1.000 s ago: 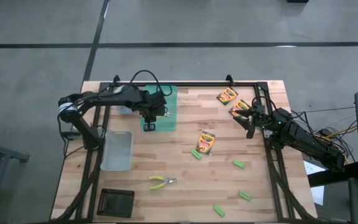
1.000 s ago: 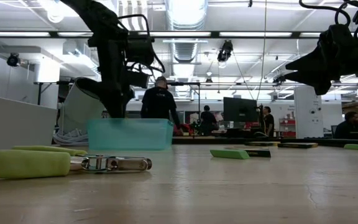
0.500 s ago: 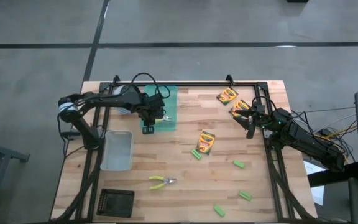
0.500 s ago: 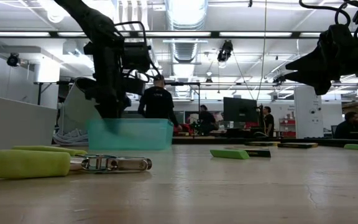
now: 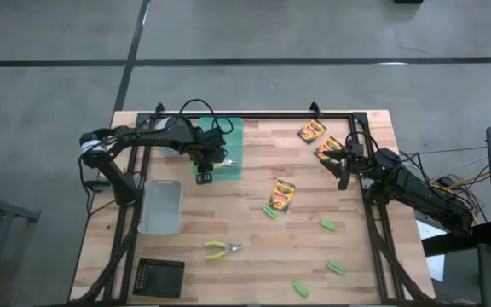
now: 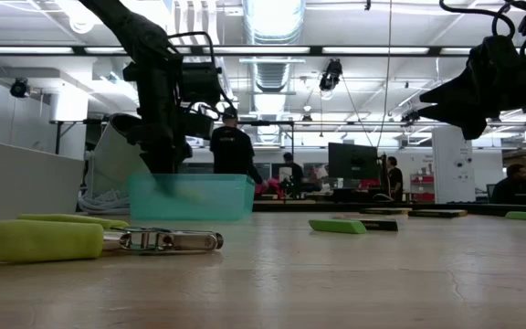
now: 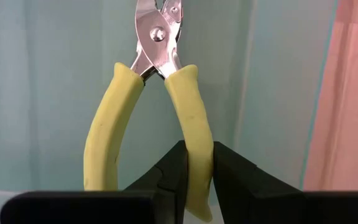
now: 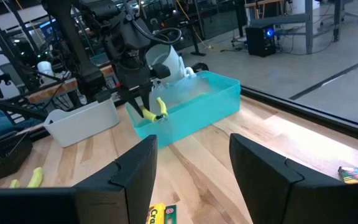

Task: Pick & Place School Supplies
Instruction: Put the green punch plier into the green bin

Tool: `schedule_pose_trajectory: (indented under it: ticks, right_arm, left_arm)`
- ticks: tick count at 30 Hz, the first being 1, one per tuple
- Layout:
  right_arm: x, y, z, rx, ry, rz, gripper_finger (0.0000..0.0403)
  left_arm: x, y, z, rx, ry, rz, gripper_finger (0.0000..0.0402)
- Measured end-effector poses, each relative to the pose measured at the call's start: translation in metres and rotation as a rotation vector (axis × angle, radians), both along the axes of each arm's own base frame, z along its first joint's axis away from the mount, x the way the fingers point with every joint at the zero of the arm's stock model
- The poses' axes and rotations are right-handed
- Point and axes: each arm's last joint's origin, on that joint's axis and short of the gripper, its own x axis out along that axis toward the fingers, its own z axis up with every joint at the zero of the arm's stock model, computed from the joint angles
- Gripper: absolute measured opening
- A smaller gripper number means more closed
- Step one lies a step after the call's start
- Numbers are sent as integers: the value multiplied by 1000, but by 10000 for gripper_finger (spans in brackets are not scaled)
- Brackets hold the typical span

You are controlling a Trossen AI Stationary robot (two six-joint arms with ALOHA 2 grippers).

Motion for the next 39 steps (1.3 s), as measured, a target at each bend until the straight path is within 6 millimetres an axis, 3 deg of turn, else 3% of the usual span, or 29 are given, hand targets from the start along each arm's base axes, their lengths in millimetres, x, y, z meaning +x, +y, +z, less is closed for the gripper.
schedule_pose_trajectory:
  ticks: [7,20,39]
  right_arm:
    - [0,0,0,0,0,0,196]
    - [0,0,0,0,0,0,196]
    - [0,0,0,0,0,0,196]
  left_arm:
    - [-1,3,0,-26,-12,-6,71]
    - [0,4,-4,-46,-7,-7,121]
    - [5,7,18,-31,-21,3,122]
